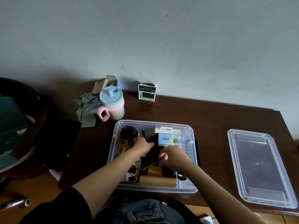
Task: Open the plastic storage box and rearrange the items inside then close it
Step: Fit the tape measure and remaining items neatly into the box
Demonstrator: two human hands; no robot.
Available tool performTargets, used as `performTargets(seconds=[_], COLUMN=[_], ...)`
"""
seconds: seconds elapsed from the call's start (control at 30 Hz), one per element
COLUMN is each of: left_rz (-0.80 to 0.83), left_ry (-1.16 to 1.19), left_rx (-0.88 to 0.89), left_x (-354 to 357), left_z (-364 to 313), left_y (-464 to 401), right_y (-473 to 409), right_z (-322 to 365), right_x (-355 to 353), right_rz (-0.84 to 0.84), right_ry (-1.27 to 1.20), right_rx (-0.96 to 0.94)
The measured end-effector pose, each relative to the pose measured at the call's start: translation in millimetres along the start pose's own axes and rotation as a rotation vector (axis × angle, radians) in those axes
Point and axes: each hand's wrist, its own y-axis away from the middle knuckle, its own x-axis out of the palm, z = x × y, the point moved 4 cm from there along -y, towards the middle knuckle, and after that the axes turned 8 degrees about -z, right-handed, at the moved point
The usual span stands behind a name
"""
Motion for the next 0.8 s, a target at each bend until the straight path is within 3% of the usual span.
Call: performTargets(seconds=[0.13, 0.23, 0.4, 0.53, 0.8], left_rz=[0.027, 0.111, 0.152, 0.084, 0.21], left_ry=[-0.177, -0.197, -0.474, -0.52, -0.572], left_rx=[0.015, 0.019, 0.124, 0.147, 0.091], left_x=[0, 1, 8, 8, 20], left_z=[3, 4, 3, 4, 3], left_y=[-5, -6, -4, -4, -1], right_y=[-4, -6, -6, 3, 15], right_z=[2, 8, 12, 0, -8], right_x=[1, 6, 11, 13, 15], right_rz=[-0.081, -0.06, -0.031, -0.031, -0.024], right_ry=[-0.088, -0.056, -0.014, -0.071, -0.09], right_rx=[0.028, 0.028, 0.026, 0.038, 0.02])
